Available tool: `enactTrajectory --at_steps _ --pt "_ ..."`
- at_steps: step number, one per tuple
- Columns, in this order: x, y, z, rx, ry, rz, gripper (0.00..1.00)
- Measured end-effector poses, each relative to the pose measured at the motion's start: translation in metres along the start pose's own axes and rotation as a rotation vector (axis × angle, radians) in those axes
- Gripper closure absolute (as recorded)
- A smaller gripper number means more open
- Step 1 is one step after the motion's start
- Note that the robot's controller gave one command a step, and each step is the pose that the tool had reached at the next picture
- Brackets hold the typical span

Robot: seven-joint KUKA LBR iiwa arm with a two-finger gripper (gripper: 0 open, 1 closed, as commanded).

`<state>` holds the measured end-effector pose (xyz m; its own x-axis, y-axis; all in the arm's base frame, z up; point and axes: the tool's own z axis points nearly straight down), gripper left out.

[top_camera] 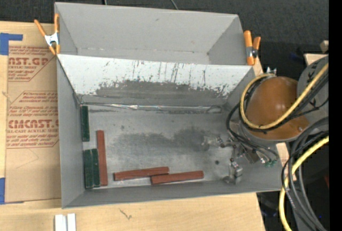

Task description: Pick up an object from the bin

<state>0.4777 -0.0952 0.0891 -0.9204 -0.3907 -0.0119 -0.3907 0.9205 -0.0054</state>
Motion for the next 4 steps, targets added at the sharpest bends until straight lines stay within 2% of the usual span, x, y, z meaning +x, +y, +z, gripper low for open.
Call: enactTrajectory --at_steps 1,2,3,4 --pt "-0.029 0.032 -0.007 -0.01 0.009 -0.023 0.0" --pt "-0.025 0.029 -0.036 -0.004 0.014 0.061 0.0" --pt "-0.04 0.06 -0.012 -0.004 0.005 0.065 0.0" --pt "-0.041 0.081 0.016 -0.001 -0.001 0.077 0.0"
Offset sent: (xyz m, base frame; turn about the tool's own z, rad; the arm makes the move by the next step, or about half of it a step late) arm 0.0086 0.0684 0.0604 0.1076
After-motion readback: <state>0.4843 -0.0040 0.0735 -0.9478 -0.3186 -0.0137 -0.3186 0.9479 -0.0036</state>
